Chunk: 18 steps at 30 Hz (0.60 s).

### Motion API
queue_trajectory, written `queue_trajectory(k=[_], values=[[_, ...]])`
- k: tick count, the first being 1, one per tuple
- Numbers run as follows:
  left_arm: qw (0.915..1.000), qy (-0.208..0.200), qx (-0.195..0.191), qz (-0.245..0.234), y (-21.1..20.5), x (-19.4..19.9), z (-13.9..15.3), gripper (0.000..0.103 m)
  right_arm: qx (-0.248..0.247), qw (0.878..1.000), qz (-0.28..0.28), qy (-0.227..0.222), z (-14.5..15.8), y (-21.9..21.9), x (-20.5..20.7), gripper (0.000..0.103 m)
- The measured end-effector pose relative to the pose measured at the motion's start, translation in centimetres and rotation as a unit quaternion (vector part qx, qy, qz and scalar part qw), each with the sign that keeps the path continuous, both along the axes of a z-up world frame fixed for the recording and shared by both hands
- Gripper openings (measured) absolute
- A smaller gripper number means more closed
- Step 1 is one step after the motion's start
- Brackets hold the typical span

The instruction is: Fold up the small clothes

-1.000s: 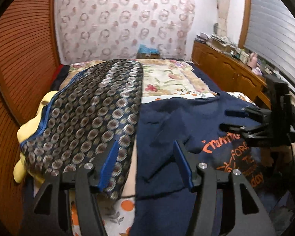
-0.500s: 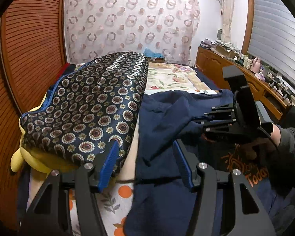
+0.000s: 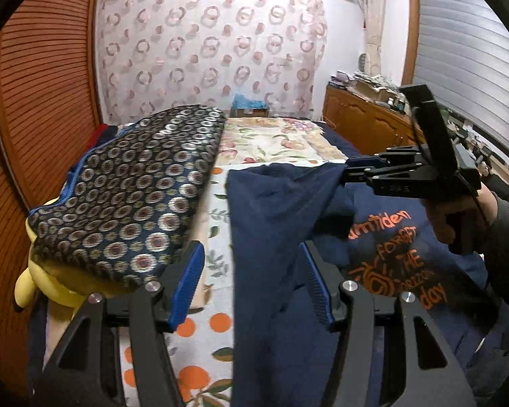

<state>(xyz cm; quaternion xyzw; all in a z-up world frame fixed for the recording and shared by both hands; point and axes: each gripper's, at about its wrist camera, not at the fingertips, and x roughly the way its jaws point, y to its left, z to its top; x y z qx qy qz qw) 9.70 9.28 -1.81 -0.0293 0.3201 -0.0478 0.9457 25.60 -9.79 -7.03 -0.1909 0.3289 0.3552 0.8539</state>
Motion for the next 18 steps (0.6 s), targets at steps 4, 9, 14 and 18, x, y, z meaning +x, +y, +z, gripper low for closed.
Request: queue_trajectory(k=[4,9,14,18], values=[[0.9999,0.008,0.006,-0.004,-0.9,0.4,-0.6,0.057,-0.003,0.999,-0.031,-0.008,-0.2,-1.7,0.0,0.044],[0.9992,0.033,0.022,0.007,-0.9,0.6,-2.6,0.057,0.001,0.999,-0.046,0.006,-0.7,-4.1,-0.9,0.044],[0.9974,0.057,0.04,0.021,-0.6,0.8,-4.1,0.057,0.036,0.998,-0.017,0.054,-1.5,-4.2,-3.1,0.044],[0.9963,0.071,0.04,0.027,-0.1,0.8,-5.2,0.057,0.048,0.995,0.021,0.082,-2.5,-2.4,-5.1,0.038]])
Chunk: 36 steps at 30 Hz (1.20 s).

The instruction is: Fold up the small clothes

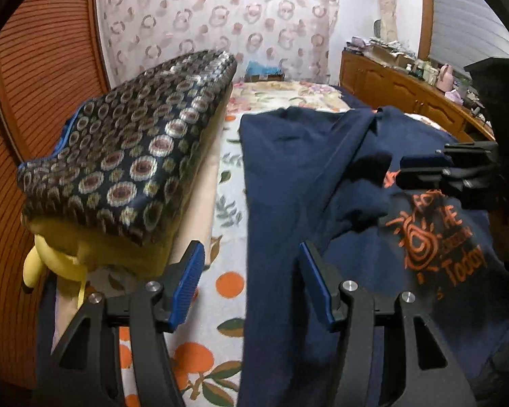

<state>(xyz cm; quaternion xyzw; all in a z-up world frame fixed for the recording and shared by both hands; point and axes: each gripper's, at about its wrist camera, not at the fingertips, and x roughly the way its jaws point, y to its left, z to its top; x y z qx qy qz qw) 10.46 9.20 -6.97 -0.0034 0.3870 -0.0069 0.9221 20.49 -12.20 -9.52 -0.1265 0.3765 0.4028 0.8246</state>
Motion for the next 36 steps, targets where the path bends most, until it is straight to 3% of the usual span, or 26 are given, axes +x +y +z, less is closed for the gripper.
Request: queue_trajectory(k=[6,11,14,24,28,31,36], values=[[0.9998,0.017,-0.004,0.011,0.5,-0.1,-1.5,0.057,-0.01,0.999,0.026,0.021,-2.4,2.9,-1.5,0.032],[0.9997,0.021,0.001,0.013,0.5,-0.3,-2.2,0.057,-0.023,0.999,0.031,0.015,-3.4,3.7,-1.7,0.009],[0.9996,0.022,-0.002,0.016,0.8,-0.2,-2.3,0.057,-0.015,0.999,0.035,0.015,-3.2,3.2,-1.6,0.003],[0.9995,0.02,-0.005,0.023,1.3,-0.5,-2.3,0.057,0.032,0.998,0.038,0.025,1.1,-1.1,-3.0,0.001],[0.9993,0.026,-0.004,0.025,1.4,-0.4,-2.4,0.057,0.016,0.999,0.03,0.017,1.3,-2.3,-3.8,0.003],[0.9994,0.024,-0.001,0.024,1.2,-0.3,-2.4,0.057,0.005,1.0,0.012,-0.002,1.2,-2.9,-3.5,0.016],[0.9997,0.016,0.01,0.018,0.6,-0.2,-1.9,0.057,-0.024,0.999,-0.018,-0.032,0.5,-3.1,-0.9,0.018]])
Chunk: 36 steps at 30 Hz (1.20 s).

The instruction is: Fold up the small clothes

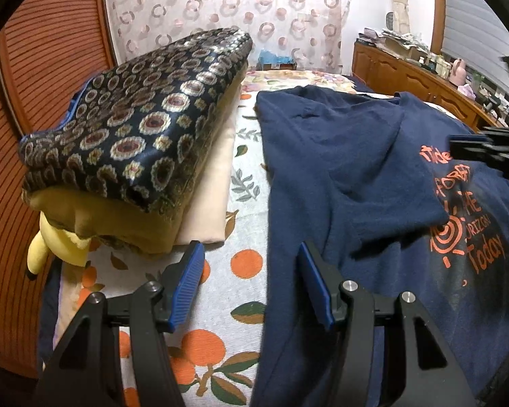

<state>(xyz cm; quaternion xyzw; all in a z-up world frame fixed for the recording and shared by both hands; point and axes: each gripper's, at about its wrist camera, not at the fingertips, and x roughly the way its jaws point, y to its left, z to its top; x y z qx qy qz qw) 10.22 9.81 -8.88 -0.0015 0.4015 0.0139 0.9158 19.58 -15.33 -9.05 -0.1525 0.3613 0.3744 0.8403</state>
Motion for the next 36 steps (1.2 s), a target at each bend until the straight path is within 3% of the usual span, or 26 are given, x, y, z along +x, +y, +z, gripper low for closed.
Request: queue_trajectory(k=[7,12,13,14,16,19,22,25,30,36], values=[[0.9998,-0.018,-0.005,-0.008,-1.1,0.6,1.9,0.057,-0.019,1.0,-0.007,0.02,-2.4,1.7,5.3,0.018],[0.9996,-0.025,-0.007,-0.015,-2.1,1.8,2.6,0.057,-0.027,0.999,0.003,0.029,-3.5,3.4,6.4,0.018],[0.9994,-0.028,-0.009,-0.017,-2.4,2.1,2.7,0.057,-0.025,0.999,0.006,0.025,-3.6,3.4,6.4,0.013],[0.9993,-0.03,-0.01,-0.018,-2.6,2.3,2.8,0.057,-0.022,0.999,0.013,0.025,-3.5,3.3,6.3,0.002],[0.9989,-0.037,-0.016,-0.023,-3.1,2.7,3.0,0.057,-0.011,1.0,0.014,0.021,-3.0,2.6,6.2,0.0],[0.9978,-0.047,-0.032,-0.034,-4.0,3.7,3.3,0.057,-0.003,0.999,-0.04,0.0,-1.5,0.1,6.6,0.0],[0.9963,-0.049,-0.05,-0.05,-5.1,4.8,3.4,0.057,-0.011,0.996,-0.087,-0.012,-0.8,-2.0,7.3,0.004],[0.9946,-0.048,-0.058,-0.072,-6.5,6.1,3.3,0.057,0.001,0.995,-0.097,-0.012,0.1,-3.9,7.3,0.011],[0.9924,-0.03,-0.049,-0.109,-9.6,7.5,3.0,0.057,0.014,0.99,-0.134,-0.038,1.9,-8.8,5.9,0.039],[0.9876,0.001,-0.029,-0.154,-13.1,8.7,2.0,0.057,-0.012,0.973,-0.224,-0.051,1.7,-18.0,5.1,0.04]])
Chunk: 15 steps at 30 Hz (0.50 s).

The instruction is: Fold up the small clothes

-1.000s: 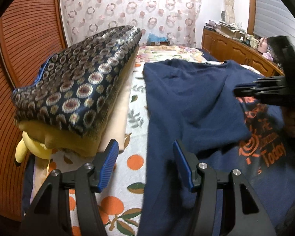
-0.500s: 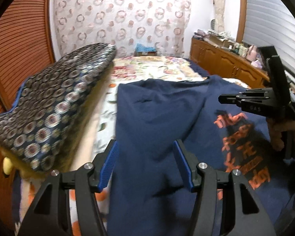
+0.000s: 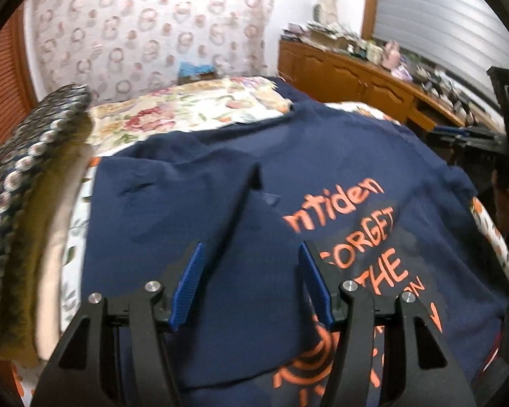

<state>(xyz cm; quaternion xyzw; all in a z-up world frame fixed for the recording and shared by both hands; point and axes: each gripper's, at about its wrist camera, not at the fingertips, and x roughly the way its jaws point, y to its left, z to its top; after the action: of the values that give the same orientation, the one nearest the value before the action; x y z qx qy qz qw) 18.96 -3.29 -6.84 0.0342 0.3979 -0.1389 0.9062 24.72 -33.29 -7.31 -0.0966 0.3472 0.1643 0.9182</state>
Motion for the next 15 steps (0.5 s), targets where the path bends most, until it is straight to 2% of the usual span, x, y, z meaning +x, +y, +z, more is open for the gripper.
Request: queue_trajectory(k=[5,8,15], values=[[0.9994,0.023,0.015,-0.021,-1.8,0.4,-0.9,0.057,-0.002,0.997,-0.074,0.028,-1.7,-7.2,0.0,0.04],[0.9991,0.025,0.028,-0.02,-2.3,0.4,-1.3,0.057,0.004,0.995,-0.089,0.041,-2.6,-8.9,-0.4,0.04],[0.9994,0.018,0.028,-0.013,-2.4,0.2,-1.3,0.062,0.045,0.99,-0.117,0.061,-3.8,-12.2,-1.2,0.04]])
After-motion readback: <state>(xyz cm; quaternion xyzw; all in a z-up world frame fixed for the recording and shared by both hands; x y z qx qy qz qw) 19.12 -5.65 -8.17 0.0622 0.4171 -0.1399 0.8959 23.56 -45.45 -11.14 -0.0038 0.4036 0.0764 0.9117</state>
